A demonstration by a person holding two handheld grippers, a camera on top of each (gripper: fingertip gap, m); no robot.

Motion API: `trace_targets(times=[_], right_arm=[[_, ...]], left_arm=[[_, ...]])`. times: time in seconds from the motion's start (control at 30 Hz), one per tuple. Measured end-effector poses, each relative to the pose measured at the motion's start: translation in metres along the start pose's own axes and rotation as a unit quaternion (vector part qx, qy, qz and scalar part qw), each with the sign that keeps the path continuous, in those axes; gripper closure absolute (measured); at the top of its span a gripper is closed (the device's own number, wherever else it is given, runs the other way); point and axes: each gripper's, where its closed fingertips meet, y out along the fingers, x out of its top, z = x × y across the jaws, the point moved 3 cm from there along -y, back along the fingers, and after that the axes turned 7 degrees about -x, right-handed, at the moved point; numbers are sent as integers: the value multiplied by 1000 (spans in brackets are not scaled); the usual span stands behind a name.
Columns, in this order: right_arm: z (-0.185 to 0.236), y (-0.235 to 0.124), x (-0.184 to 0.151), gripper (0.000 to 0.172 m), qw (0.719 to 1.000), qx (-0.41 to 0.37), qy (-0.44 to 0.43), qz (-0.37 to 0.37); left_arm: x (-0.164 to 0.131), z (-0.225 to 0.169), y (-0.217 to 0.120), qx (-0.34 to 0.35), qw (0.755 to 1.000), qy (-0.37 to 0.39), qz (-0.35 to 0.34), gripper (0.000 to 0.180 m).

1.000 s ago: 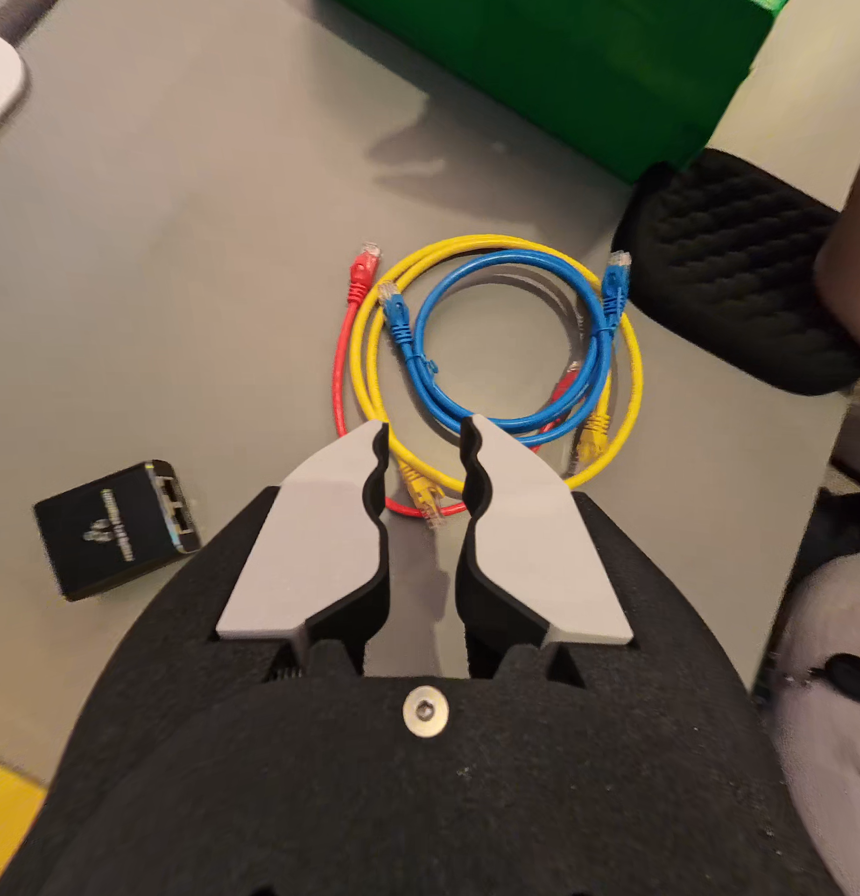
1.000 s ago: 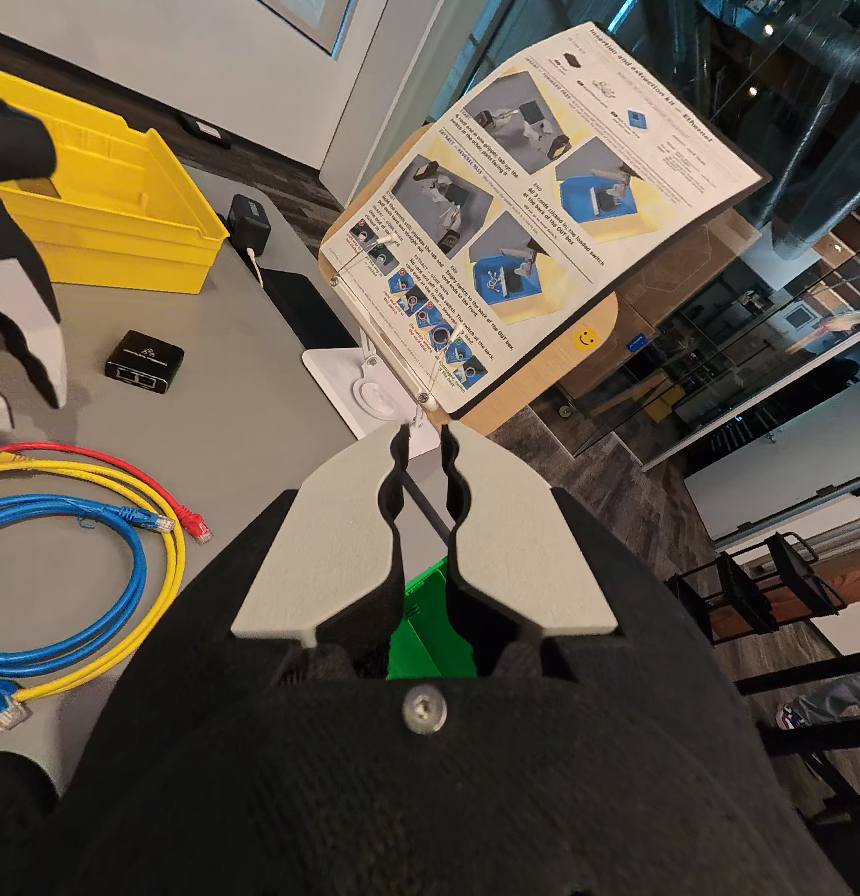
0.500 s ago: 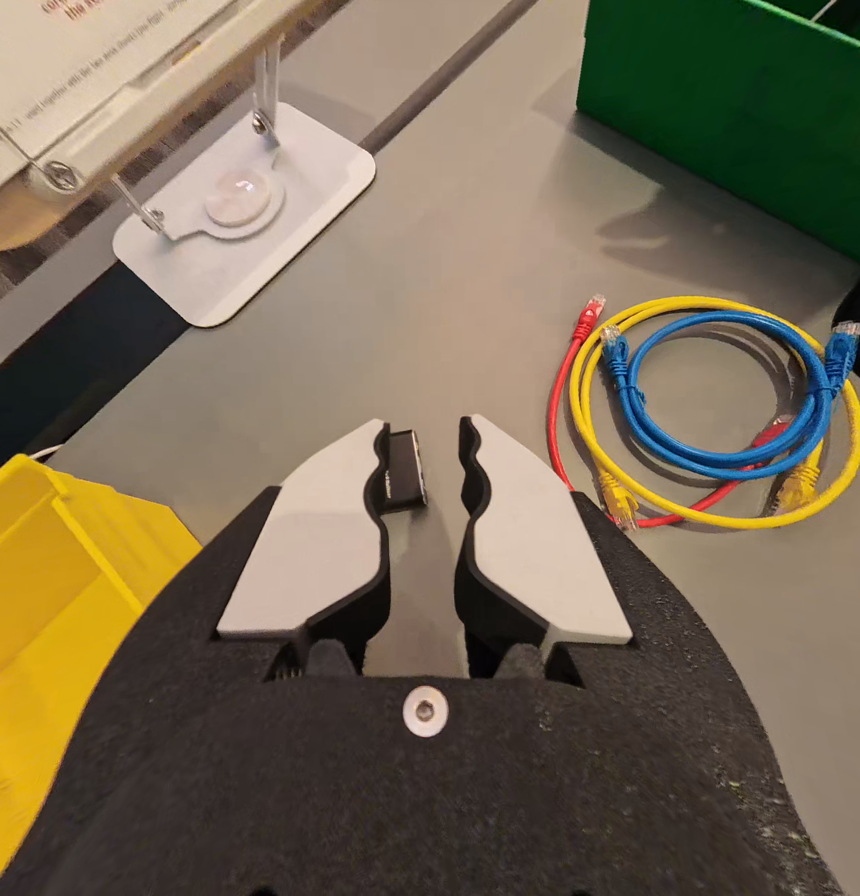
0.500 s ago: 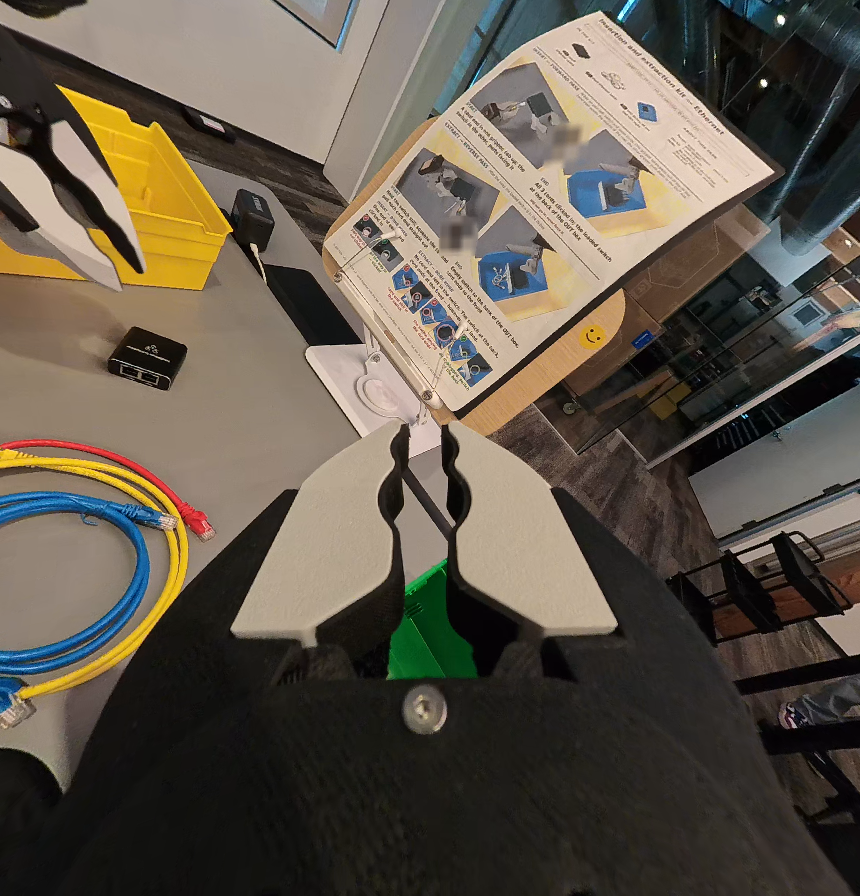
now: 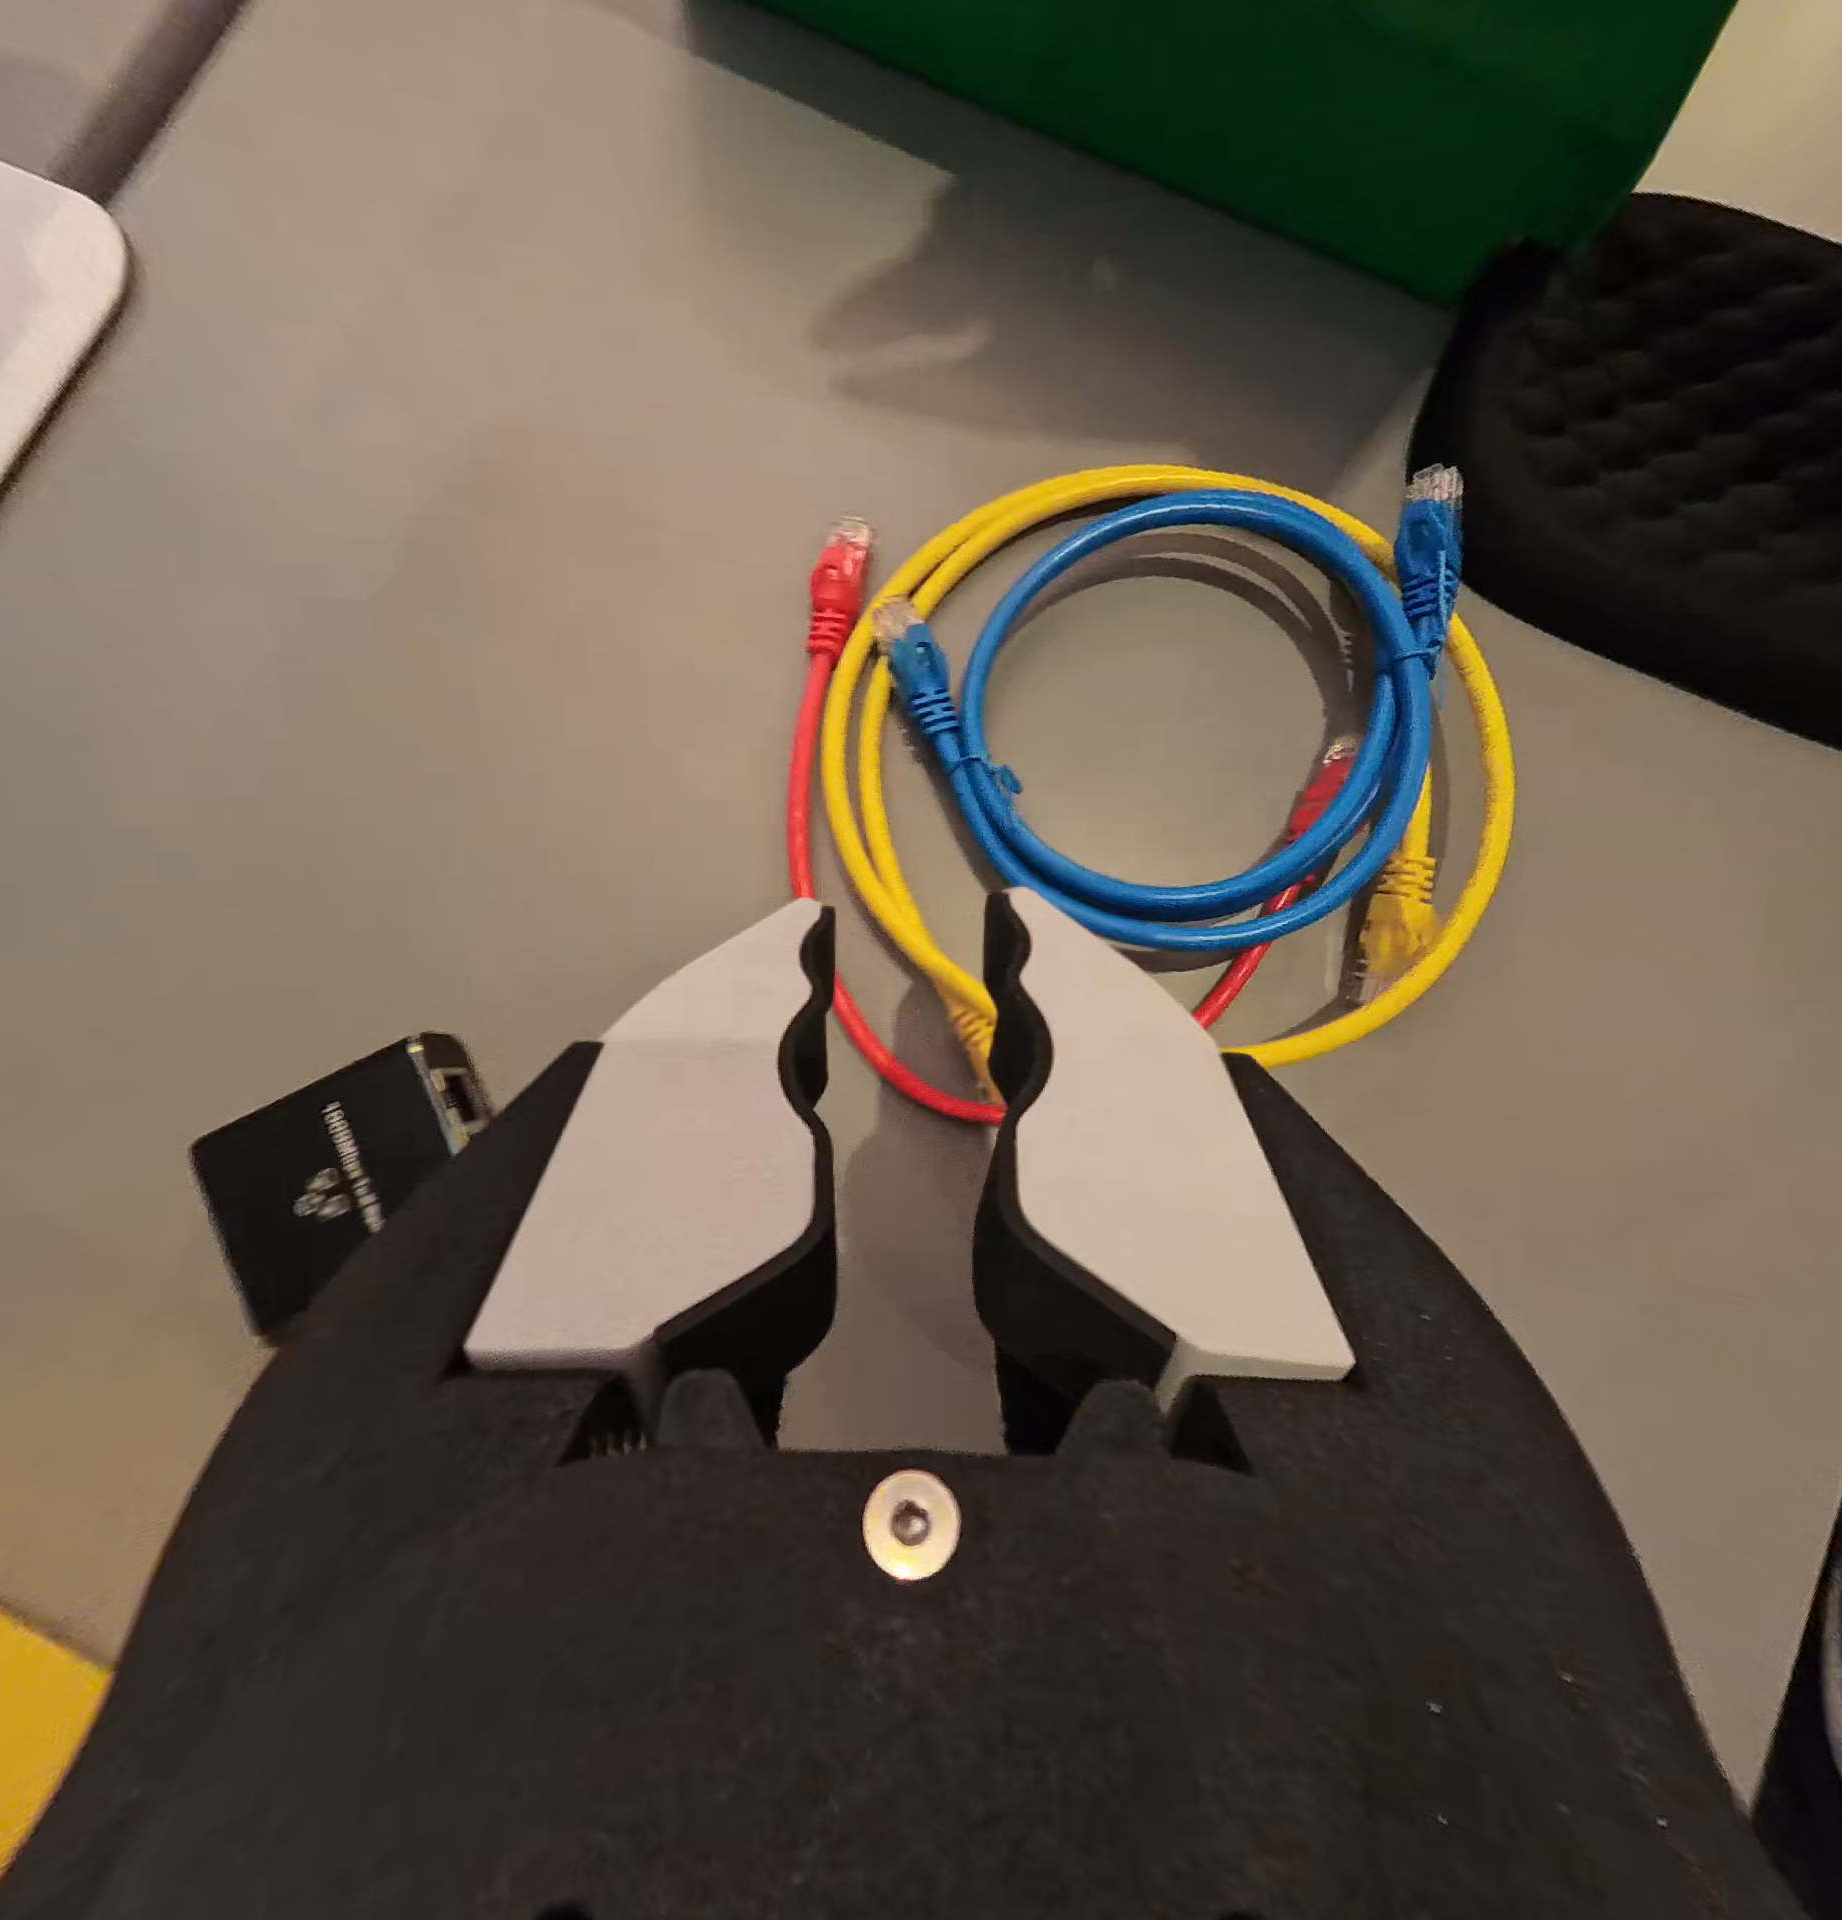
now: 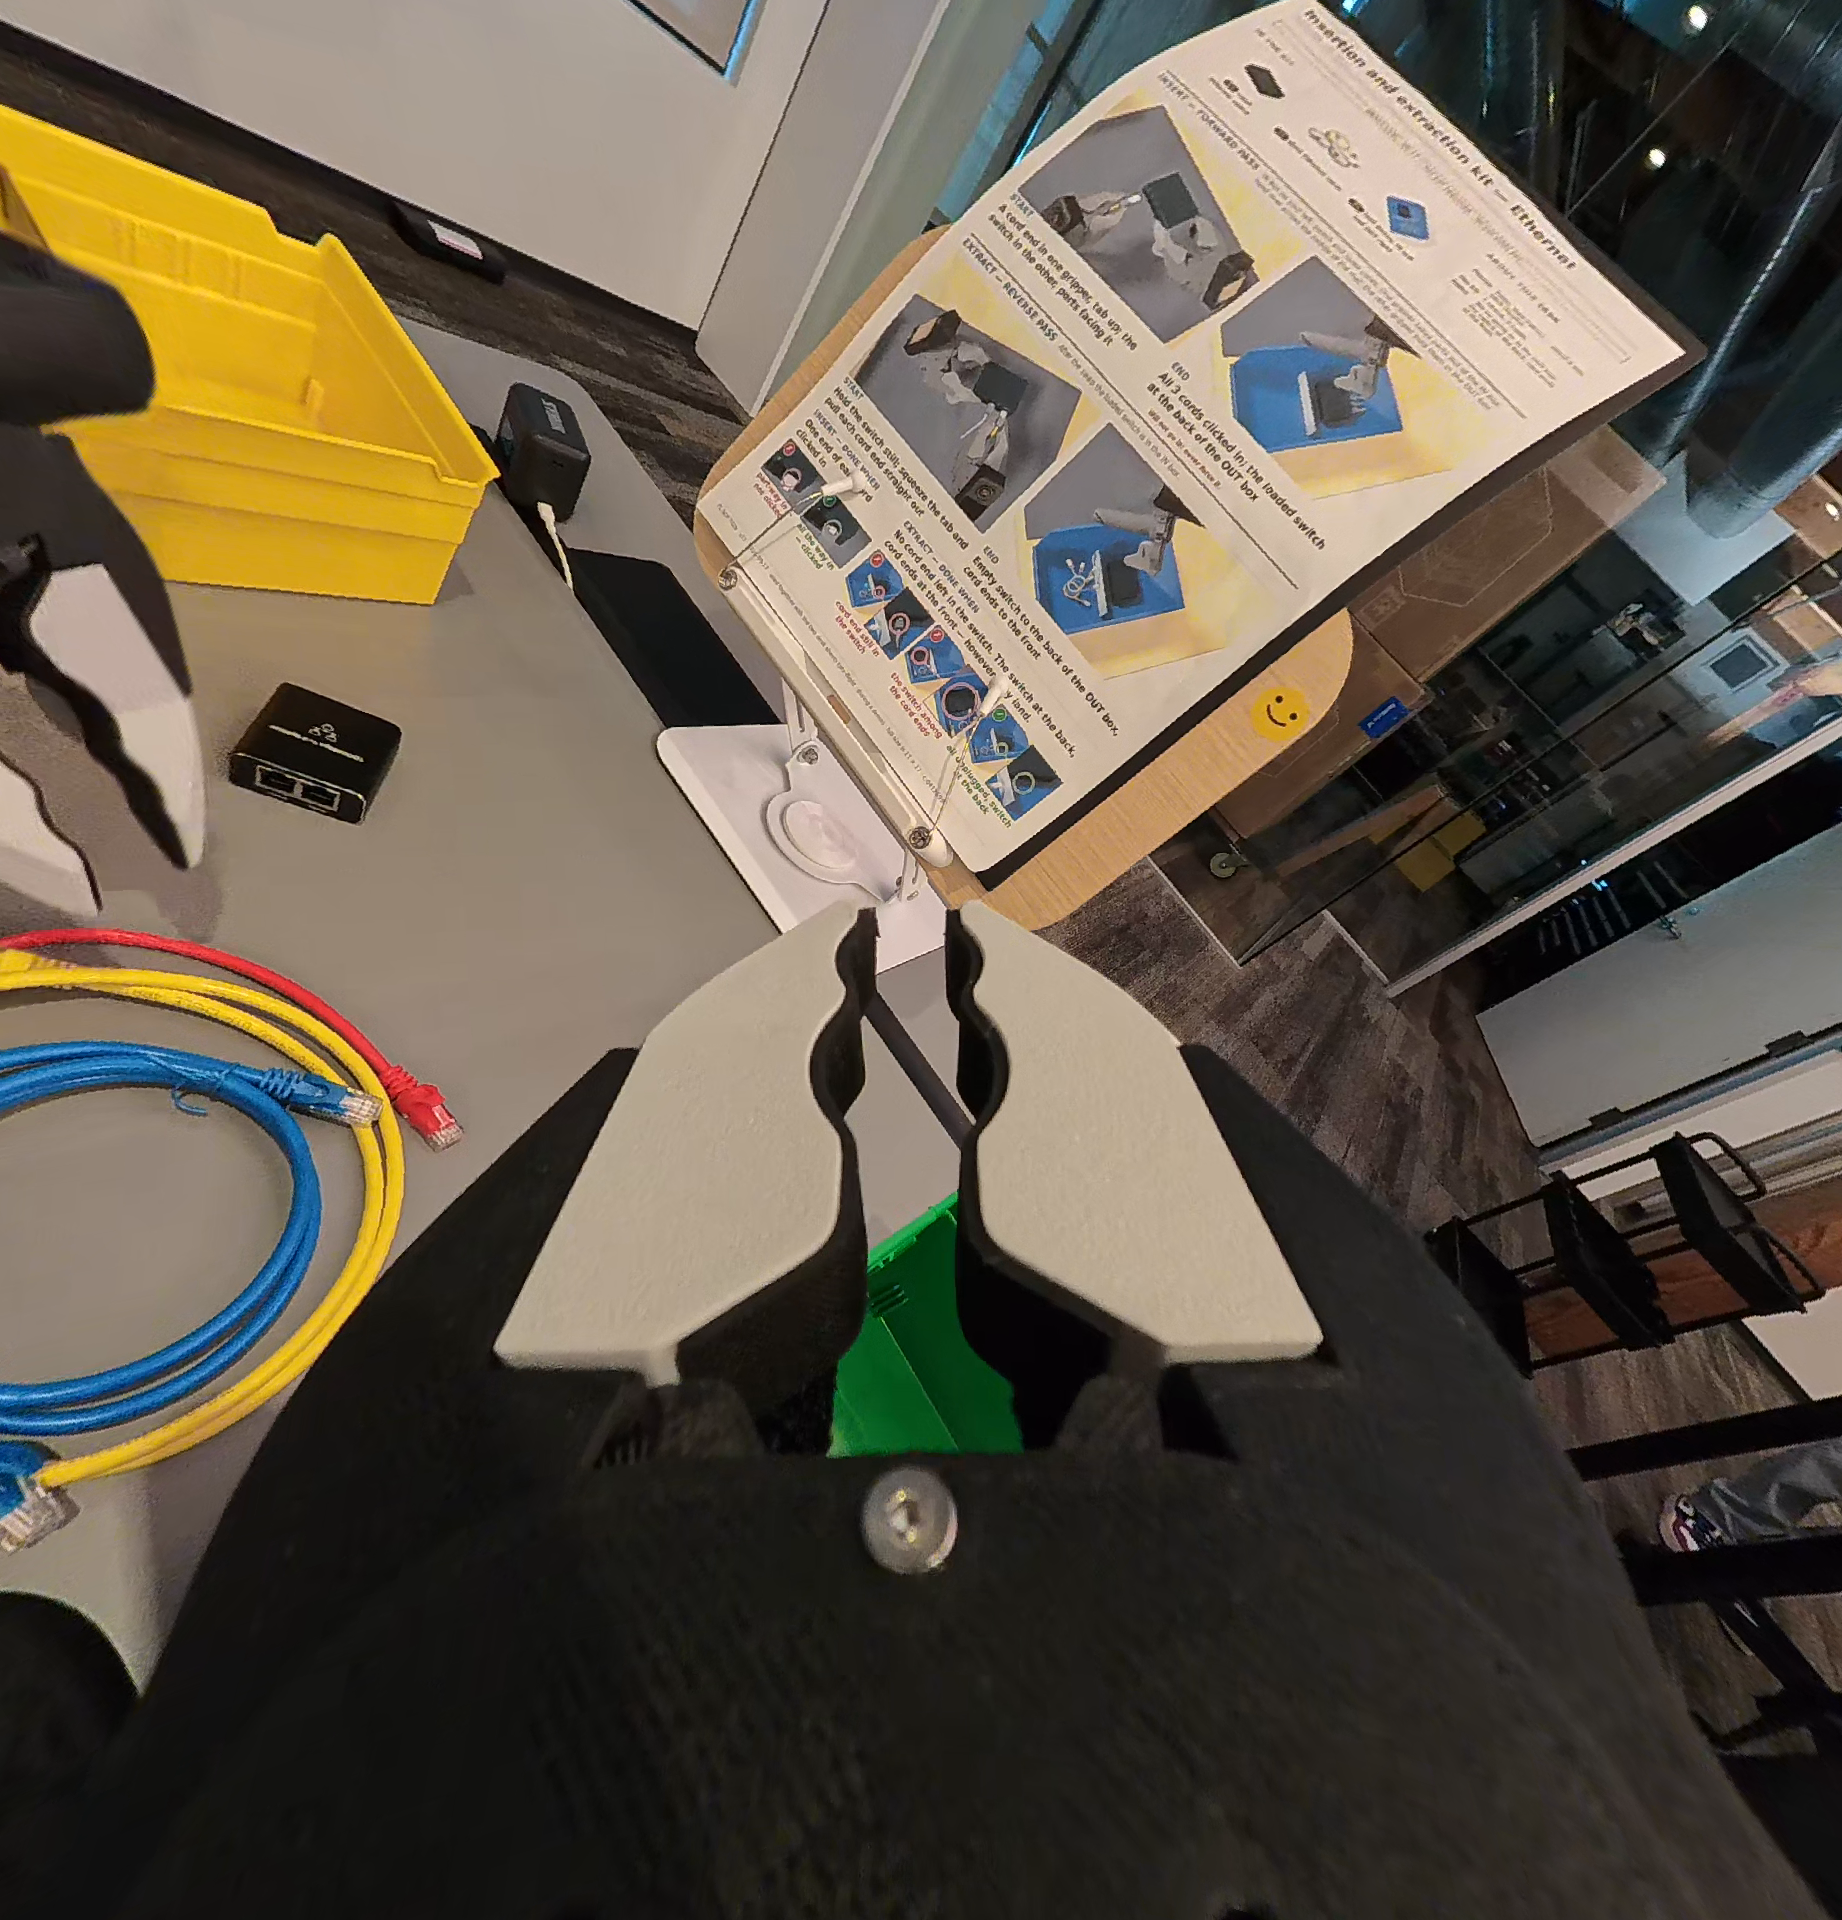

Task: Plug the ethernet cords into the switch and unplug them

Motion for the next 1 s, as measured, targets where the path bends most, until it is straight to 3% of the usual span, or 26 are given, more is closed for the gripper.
trace_targets(times=[0.17,0.3,0.4,0.7,0.77,1.0], right_arm=[[0,0,1,158,1000,-2,-1,0],[0,-1,0,158,1000,-3,-4,1],[-2,-6,1,158,1000,-5,1,-7],[-13,-18,0,158,999,-14,21,-30],[-13,-19,0,158,999,-14,24,-35],[-9,-18,3,158,999,-10,18,-35]], left_arm=[[4,-20,36,-40,998,-43,35,154],[2,-17,61,60,989,-43,127,149],[2,-14,70,93,980,-67,164,145],[-6,-10,80,70,976,-108,174,152],[-7,-11,80,63,978,-103,173,165],[-4,-8,73,83,982,-83,150,168]])
